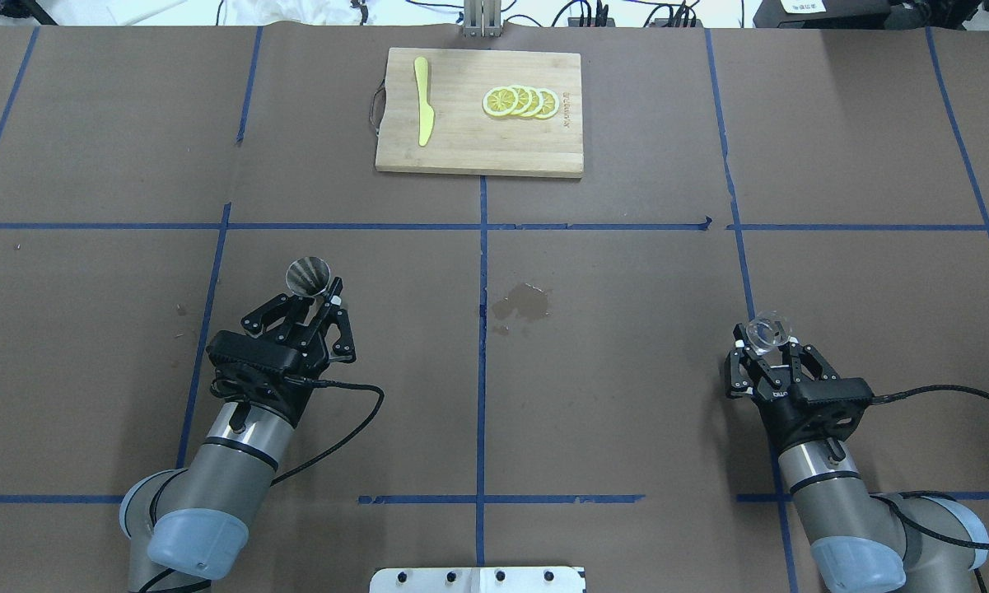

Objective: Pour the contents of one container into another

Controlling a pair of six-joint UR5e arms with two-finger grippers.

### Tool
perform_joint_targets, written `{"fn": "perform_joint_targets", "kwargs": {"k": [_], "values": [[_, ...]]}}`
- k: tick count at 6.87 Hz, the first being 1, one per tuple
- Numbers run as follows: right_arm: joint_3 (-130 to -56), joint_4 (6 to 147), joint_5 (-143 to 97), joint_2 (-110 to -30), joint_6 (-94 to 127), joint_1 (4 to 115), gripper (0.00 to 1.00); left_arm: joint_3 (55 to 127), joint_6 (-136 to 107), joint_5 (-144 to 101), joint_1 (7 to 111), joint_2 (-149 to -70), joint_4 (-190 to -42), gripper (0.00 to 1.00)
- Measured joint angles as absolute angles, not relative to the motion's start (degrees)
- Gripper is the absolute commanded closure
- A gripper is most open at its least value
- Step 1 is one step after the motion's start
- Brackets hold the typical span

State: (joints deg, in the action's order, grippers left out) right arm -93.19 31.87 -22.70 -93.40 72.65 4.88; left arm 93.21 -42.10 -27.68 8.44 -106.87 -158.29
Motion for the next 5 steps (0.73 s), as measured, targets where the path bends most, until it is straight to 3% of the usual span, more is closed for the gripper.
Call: {"fn": "perform_joint_targets", "kwargs": {"k": [5], "values": [[-95.79, 32.38, -24.76, -85.96, 61.99, 7.88, 1.00, 92.96, -41.84, -29.70, 8.47, -108.00, -157.60, 1.00]]}}
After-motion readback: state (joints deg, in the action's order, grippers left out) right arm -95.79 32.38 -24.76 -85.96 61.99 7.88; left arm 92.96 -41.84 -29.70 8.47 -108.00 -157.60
